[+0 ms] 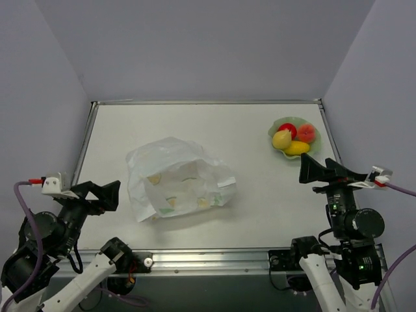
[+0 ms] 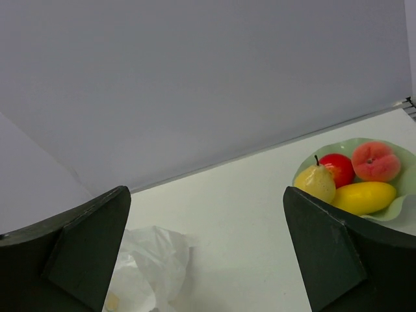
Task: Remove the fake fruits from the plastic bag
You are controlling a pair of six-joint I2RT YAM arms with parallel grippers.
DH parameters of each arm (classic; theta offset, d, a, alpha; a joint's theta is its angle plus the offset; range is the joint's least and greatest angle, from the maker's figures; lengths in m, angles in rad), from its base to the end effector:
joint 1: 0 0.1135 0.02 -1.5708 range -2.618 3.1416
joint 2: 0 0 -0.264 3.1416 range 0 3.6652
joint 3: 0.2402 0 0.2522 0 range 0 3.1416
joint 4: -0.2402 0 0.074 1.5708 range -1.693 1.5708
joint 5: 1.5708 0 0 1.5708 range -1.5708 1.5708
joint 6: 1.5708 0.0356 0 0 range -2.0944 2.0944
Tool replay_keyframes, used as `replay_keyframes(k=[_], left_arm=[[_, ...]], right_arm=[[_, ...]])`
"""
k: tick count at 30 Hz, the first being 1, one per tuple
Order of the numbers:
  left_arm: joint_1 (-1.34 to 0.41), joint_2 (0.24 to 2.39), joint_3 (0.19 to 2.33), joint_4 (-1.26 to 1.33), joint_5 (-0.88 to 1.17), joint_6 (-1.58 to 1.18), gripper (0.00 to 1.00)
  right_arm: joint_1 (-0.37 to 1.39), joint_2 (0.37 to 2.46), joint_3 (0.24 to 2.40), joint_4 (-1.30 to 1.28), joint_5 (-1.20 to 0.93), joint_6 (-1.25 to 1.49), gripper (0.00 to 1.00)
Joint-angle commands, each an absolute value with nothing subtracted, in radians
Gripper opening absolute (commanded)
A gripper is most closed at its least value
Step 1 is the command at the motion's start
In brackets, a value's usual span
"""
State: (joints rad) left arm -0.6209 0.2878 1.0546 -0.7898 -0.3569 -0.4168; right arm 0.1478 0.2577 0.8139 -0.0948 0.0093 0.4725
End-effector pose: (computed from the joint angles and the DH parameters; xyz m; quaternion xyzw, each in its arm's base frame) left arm 0.0145 0.0049 0.3991 -0.0517 0.7128 -0.2308 0.6603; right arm 0.0388 0.0054 0.4099 0.0890 0.5191 0.2571 0.8102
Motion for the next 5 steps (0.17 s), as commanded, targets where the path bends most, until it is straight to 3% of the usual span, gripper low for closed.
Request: replay_keyframes(k=[1,5], left_arm=[[-0.621,0.290,1.068,-0.860,-0.368,-0.449,0.94],[-0.621,0.268,1.066,-0.867,-0.376,-0.457,0.94]], right_arm=[[0.153,0.262,0.834,-0.159,0.014,0.449,1.00],[0.153,0.252,0.857,-0.190,0.020,0.437,1.00]])
